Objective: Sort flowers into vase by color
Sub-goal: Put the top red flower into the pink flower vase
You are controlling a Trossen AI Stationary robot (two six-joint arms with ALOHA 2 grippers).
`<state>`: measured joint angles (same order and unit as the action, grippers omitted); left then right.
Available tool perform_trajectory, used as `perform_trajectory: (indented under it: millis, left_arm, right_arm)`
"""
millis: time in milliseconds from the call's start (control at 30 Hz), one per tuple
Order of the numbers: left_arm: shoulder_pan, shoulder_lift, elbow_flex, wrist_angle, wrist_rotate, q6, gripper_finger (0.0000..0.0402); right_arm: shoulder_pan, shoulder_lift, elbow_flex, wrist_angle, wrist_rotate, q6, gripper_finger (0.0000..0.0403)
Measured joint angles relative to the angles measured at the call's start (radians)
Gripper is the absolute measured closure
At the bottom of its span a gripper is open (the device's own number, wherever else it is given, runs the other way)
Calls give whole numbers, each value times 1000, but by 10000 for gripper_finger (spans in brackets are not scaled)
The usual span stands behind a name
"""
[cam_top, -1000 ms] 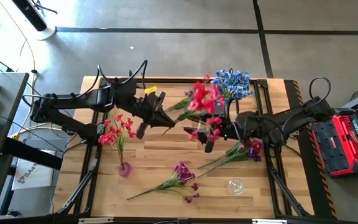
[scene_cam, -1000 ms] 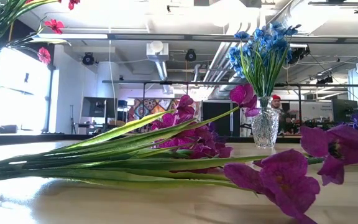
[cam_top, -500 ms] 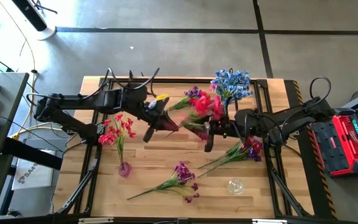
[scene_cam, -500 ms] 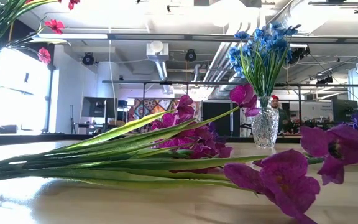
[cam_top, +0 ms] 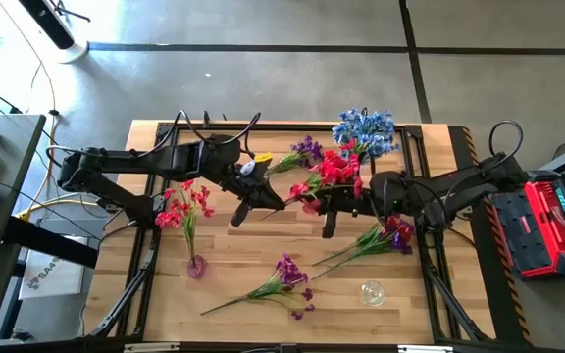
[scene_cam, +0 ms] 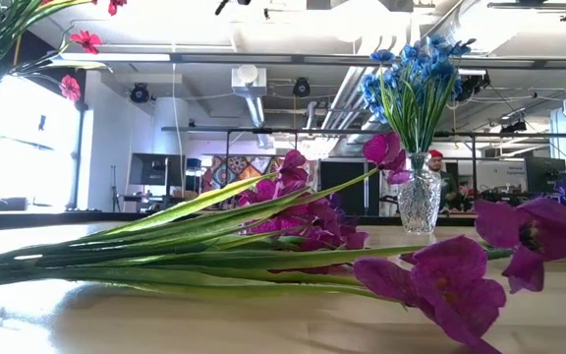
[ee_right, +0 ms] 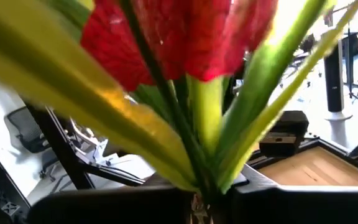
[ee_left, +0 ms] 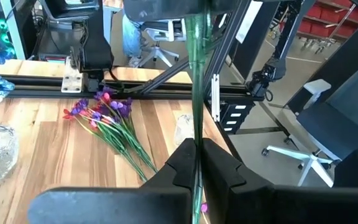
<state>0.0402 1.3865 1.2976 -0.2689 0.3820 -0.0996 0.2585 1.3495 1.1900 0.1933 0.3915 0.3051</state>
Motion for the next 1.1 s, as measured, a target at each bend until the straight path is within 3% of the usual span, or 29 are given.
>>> perform_trajectory:
  millis: [367, 533, 833, 1100]
  left_arm:
    - [0, -8, -1, 42, -10, 0, 260]
    - [0, 24, 0, 60, -7, -25, 231]
    - [6, 66, -1, 164, 1, -56, 242]
    - [6, 84, -1, 165, 8, -35, 342]
  right_arm:
    - [-33, 1, 0, -134, -65, 87, 400]
    - [-43, 1, 0, -130, -93, 78, 401]
    - [-69, 1, 0, -138, -151, 68, 402]
    - [-75, 1, 0, -148, -163, 72, 401]
